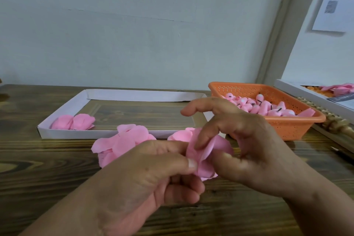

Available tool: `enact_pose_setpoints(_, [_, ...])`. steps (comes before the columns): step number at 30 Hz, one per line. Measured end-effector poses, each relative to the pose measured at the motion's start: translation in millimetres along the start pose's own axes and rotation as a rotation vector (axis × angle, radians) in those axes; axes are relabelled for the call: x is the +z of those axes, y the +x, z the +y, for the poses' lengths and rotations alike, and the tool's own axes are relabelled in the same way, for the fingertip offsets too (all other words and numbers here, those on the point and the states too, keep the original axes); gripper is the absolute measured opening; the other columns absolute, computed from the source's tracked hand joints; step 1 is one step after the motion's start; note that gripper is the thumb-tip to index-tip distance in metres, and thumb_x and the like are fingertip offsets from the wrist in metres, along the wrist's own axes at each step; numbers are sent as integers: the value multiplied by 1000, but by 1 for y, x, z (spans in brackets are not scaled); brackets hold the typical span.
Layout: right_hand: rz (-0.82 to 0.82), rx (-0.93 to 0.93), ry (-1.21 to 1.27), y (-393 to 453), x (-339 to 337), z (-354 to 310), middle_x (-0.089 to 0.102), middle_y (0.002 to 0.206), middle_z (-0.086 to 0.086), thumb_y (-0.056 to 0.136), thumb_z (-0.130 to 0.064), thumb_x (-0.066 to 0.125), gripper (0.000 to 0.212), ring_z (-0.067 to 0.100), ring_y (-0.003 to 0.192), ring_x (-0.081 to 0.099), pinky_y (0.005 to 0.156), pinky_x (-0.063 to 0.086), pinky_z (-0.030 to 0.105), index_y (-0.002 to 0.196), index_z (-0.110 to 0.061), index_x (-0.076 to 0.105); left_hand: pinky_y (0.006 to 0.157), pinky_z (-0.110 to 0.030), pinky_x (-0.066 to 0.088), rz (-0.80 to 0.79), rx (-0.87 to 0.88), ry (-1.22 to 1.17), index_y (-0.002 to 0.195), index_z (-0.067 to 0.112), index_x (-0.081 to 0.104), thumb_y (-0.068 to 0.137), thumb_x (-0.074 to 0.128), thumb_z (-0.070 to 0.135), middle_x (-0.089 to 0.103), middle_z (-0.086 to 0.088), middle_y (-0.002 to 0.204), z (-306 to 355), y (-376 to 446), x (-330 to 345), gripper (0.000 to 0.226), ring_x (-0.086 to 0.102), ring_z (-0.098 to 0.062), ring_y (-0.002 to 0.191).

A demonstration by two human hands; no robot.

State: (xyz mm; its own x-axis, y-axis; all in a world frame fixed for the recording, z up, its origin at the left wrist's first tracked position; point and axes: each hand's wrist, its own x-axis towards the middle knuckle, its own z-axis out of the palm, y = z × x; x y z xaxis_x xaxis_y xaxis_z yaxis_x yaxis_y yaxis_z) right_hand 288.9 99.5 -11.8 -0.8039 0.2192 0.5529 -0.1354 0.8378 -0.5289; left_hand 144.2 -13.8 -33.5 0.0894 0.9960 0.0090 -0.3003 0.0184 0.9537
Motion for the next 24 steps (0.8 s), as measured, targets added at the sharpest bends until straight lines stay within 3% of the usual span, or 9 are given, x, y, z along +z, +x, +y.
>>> enact_pose_setpoints(4, [-5,27,-23,1,1,2,56,123,-9,64,-2,63,33,11,122,50,97,32,11,78,-31,66,53,-16,50,52,28,71,80,15,78,56,78,16,66,1,62,-5,0,3,24,61,-6,56])
enact_pose_setpoints(7, [-3,35,9,0,3,3,55,123,-9,68,-11,62,22,11,121,51,94,38,16,77,-31,67,52,-15,48,161,85,157,79,19,78,61,89,20,66,-3,63,-9,3,9,20,60,-6,55])
enact_pose_setpoints(11, [20,28,51,-2,5,6,57,121,-4,69,-15,57,17,13,120,52,92,41,19,76,-23,71,49,-15,46,233,135,183,78,21,79,53,71,35,66,-7,64,-11,4,12,29,60,-8,52])
enact_pose_setpoints(15, [95,52,237,-6,12,12,65,106,2,76,-9,66,7,15,119,54,92,43,23,78,-12,72,51,-16,46,240,135,227,79,15,78,75,72,35,66,-20,75,-11,4,8,21,59,-10,55])
enact_pose_setpoints(17, [158,87,353,-9,16,16,66,106,5,75,-8,67,15,18,110,59,91,47,31,87,-15,71,51,-16,45,244,141,266,80,15,77,82,69,40,65,-17,69,-12,3,5,26,58,-11,54])
enact_pose_setpoints(20, [161,202,457,-12,17,21,66,103,11,72,-10,70,34,33,96,62,82,51,45,105,-17,67,56,-18,45,242,135,376,82,26,74,78,62,49,63,-1,58,-14,2,2,26,58,-11,54])
enact_pose_setpoints(22, [102,260,408,-10,13,21,64,96,17,71,-21,73,28,42,83,61,69,51,51,98,-15,70,58,-20,46,235,127,436,86,33,73,73,59,52,64,0,58,-16,2,-1,27,60,-10,56])
enact_pose_setpoints(24, [73,292,359,-7,9,20,61,87,22,73,-22,72,20,42,70,59,58,49,49,88,-10,70,60,-20,47,229,117,454,85,36,72,83,58,52,65,1,60,-17,2,-3,22,61,-10,58])
